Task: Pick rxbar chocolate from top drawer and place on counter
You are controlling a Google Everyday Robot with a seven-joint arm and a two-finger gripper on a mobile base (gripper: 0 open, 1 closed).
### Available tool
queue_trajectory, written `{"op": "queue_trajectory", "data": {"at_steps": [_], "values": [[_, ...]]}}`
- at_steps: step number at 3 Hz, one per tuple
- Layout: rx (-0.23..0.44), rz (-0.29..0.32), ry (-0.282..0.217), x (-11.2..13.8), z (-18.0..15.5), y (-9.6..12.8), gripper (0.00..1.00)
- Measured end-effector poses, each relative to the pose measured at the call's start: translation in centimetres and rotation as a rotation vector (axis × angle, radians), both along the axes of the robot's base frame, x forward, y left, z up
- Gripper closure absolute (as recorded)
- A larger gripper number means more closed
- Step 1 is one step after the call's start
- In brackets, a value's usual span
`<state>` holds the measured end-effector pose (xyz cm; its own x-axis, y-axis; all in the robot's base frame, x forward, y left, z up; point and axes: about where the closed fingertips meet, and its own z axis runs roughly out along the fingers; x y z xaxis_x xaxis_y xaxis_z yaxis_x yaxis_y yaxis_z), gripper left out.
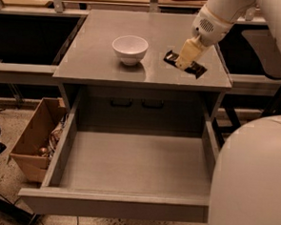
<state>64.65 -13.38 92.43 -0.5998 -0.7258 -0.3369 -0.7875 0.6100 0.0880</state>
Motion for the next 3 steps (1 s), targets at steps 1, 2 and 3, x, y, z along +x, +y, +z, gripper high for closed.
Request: {"op": "queue_trajectory", "data": {"at_steps": [1, 2, 3], "values": [[0.092, -0.213, -0.226, 4.6, 6.1, -3.7, 1.00], [0.147, -0.299, -0.327, 8.4, 6.5, -4.6, 1.00], [0.165, -0.355, -0.351, 11.8, 3.2, -4.0, 1.00]]}}
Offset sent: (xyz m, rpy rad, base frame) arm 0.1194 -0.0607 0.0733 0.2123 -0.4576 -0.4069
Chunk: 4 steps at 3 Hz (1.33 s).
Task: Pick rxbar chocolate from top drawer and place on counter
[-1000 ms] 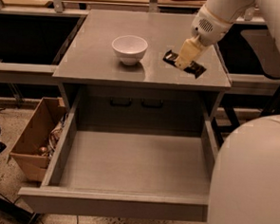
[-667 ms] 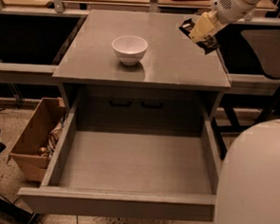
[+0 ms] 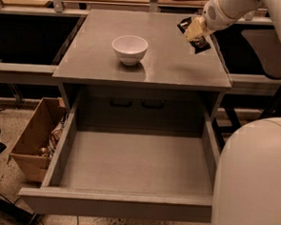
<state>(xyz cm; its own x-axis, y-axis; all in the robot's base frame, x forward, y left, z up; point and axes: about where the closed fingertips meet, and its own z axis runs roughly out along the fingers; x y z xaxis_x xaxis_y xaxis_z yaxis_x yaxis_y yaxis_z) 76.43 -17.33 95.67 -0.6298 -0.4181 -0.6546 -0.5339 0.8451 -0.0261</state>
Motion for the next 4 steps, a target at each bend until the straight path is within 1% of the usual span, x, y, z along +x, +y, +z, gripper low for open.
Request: {"op": "queue_trajectory", "data": {"at_steps": [1, 2, 4], "values": [[-0.029, -0.053, 0.103, 1.57, -7.12, 0.50, 1.00], [-0.031, -0.059, 0.121, 1.58, -8.08, 0.57, 0.83], [-0.031, -0.059, 0.121, 1.58, -8.08, 0.57, 0.37]]}}
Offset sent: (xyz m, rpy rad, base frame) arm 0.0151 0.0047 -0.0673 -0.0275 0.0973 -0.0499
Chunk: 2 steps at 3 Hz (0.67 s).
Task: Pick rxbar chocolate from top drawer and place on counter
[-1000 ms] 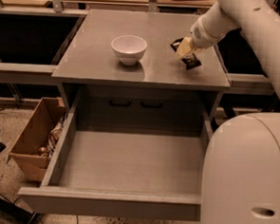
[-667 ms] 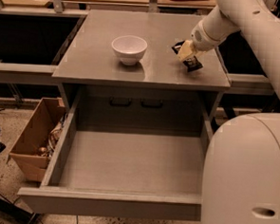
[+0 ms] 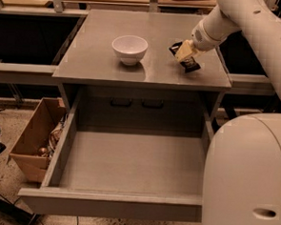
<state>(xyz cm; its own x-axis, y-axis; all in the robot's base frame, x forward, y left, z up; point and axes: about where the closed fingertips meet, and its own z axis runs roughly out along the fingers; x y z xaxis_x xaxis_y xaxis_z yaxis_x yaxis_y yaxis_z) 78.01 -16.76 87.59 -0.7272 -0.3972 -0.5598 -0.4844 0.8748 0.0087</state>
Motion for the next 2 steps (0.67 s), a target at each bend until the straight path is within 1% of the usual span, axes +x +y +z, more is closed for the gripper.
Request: {"op": "queue_trajectory", "data": {"at_steps": [1, 2], "values": [[0.000, 0.000, 0.000, 0.00, 0.00, 0.00, 0.13], [0.000, 0.000, 0.000, 0.00, 0.00, 0.01, 0.00]]}}
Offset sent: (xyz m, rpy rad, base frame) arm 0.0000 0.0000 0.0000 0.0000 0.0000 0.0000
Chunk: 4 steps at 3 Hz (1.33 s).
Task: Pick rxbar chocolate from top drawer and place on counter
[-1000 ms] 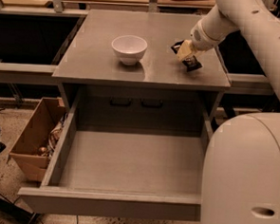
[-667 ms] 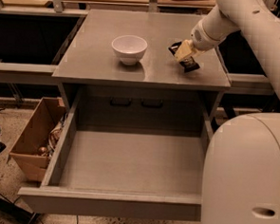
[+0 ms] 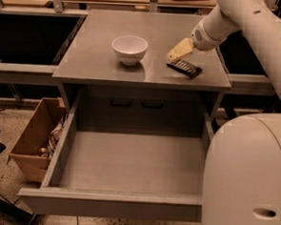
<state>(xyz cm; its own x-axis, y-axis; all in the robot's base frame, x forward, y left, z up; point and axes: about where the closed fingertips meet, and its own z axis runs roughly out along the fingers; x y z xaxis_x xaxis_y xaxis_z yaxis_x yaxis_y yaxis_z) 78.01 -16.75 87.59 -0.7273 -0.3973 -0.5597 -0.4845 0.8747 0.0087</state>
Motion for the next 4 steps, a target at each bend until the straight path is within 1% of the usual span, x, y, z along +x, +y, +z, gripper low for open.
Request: {"op": "queue_trajectory", "data": {"at_steps": [1, 2, 3, 4], "values": [[0.001, 0.018, 0.003, -0.1, 1.3, 0.5, 0.00], [0.058, 0.108, 0.014, -1.7, 3.8, 0.6, 0.00], [0.134, 0.181, -0.052, -4.9, 9.1, -1.2, 0.00], [0.193, 0.137, -0.154, -8.2, 14.3, -5.3, 0.00]]}}
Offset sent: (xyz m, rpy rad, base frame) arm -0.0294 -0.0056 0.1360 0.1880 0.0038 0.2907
